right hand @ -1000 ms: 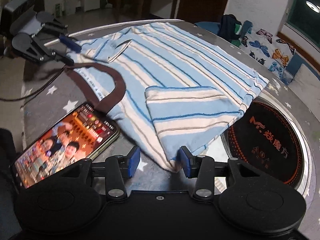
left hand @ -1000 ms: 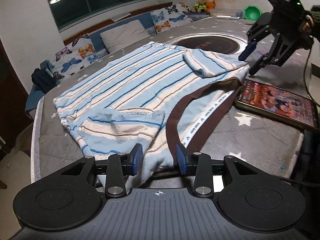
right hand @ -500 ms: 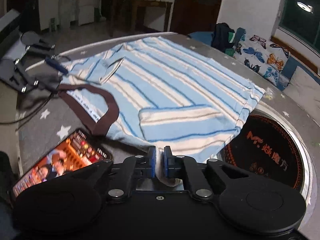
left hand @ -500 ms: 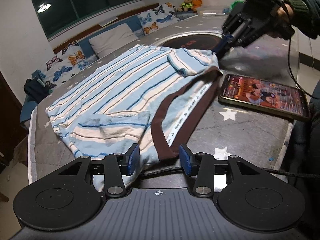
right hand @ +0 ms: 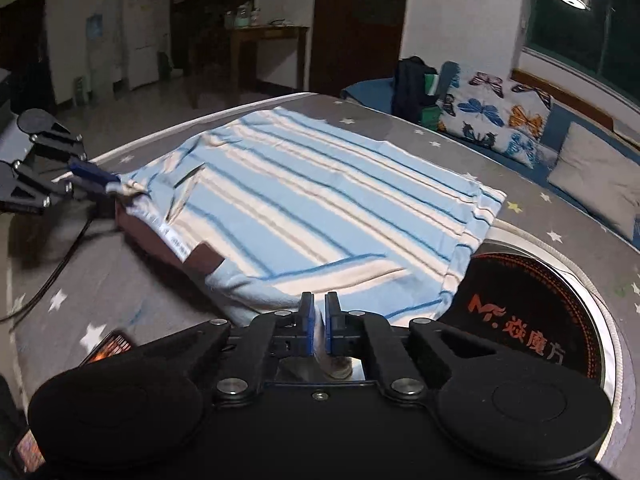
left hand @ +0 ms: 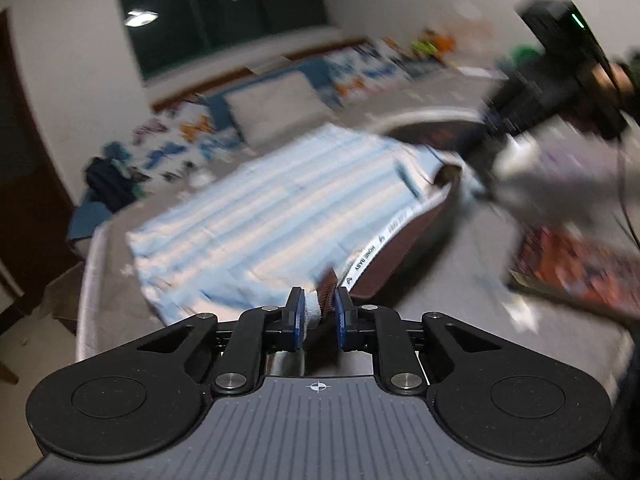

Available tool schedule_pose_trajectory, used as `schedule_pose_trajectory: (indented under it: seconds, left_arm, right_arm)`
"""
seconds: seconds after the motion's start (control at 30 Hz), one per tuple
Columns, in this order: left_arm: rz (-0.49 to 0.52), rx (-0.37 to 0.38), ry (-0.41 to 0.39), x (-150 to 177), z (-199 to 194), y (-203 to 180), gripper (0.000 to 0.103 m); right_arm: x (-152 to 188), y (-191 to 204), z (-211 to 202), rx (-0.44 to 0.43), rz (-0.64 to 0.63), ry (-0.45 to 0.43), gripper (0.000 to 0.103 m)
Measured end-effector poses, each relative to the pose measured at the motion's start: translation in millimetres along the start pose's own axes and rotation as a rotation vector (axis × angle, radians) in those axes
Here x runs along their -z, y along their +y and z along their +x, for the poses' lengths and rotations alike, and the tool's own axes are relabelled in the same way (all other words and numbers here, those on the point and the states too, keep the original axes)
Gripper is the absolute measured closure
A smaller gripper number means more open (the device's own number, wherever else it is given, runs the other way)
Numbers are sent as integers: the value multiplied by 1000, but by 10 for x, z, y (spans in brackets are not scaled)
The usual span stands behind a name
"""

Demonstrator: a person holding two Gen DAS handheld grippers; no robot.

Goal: Fold clothes
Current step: 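Grasp the shirt hem with the right gripper while the left gripper grasps the hem beside it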

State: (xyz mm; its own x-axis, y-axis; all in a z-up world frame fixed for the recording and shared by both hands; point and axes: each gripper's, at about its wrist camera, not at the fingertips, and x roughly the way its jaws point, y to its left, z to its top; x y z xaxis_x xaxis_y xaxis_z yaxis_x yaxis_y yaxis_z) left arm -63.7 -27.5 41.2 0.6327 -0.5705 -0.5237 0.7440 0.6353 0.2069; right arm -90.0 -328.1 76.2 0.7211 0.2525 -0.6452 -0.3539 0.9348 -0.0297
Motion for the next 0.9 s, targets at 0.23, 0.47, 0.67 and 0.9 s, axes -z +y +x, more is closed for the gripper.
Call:
schedule_pose_trajectory:
  seconds: [0.23,0.47,0.67,0.9]
  left_arm:
    - [-82,-11,16,-56,328,131,87]
    - [-99,-12,10,-70,311,176,85]
    - [-103,-24,7,-41,296,163,85]
    - [-104,-29,10,-37,298,164,83]
  right_arm:
    - [63,-191,36,-34,90,19,90]
    - [176,-202,-168,-63,92,21,56]
    - [213,-145,-315,-105,104,-10,53]
    - [270,-50,-270,-74,19,47,54]
